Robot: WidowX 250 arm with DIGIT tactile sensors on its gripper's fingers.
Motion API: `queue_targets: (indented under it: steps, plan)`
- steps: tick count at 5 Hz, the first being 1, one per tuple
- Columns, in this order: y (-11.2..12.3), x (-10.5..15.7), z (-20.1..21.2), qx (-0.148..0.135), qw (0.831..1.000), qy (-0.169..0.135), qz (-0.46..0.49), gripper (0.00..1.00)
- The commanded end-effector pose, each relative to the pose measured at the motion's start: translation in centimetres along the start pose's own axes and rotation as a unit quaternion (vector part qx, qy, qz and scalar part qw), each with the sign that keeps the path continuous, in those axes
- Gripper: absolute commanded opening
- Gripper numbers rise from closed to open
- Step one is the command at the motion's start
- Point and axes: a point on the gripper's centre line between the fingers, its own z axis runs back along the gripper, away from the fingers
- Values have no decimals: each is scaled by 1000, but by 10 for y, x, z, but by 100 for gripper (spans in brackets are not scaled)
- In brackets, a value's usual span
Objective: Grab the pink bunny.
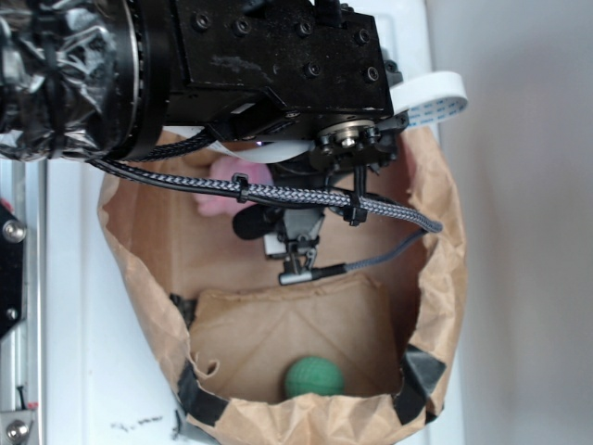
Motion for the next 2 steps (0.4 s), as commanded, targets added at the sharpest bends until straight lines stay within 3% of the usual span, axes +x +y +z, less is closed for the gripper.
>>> queue_targets:
  steps: [1,2]
  plan:
    - [2,13,6,-16,999,-31,27,100]
    - [6,11,1,-15,999,-25,30,100]
